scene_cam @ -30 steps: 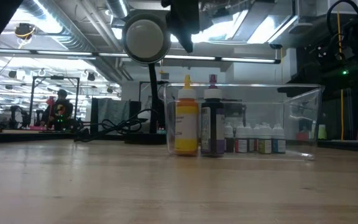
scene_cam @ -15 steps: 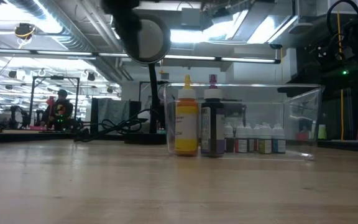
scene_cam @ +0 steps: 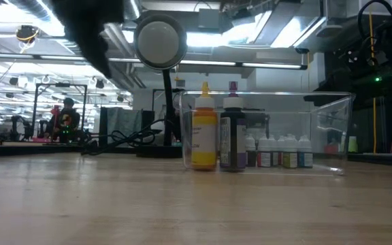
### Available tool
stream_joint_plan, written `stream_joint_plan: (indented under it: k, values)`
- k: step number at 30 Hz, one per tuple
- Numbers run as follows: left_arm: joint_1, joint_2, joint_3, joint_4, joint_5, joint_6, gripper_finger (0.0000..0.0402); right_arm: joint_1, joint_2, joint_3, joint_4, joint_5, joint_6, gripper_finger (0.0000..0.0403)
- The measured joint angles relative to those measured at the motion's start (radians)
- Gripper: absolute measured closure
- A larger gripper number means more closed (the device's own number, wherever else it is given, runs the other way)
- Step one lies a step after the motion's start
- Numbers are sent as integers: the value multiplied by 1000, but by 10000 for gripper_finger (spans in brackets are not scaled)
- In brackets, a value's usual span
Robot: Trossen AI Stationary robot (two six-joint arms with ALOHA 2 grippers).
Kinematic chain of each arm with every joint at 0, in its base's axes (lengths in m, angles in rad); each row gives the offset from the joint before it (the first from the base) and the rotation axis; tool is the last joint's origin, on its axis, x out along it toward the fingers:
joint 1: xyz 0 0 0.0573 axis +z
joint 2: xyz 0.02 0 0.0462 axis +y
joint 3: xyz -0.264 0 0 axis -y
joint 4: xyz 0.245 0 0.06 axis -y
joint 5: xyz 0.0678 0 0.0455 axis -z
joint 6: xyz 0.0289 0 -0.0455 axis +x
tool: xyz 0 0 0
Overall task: Pick & Place food coloring
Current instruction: Return to Home Position
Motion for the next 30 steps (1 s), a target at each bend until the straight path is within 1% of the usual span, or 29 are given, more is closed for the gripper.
stream_joint_plan:
  k: [4,8,10,16,26,30]
  values:
    - [43,-107,-118,46,-46,45,30,0,0,0,0,0,1,8]
    - [88,-208,-234,141,-118,90,31,0,0,0,0,0,2,8]
    - [111,-256,-286,197,-157,90,31,0,0,0,0,0,0,8]
    - [171,-388,-409,295,-224,84,31,0,0,0,0,0,0,8]
    - [250,-564,-599,473,-223,-46,31,0,0,0,0,0,0,8]
    - [268,-637,-673,529,-221,-20,31,0,0,0,0,0,0,8]
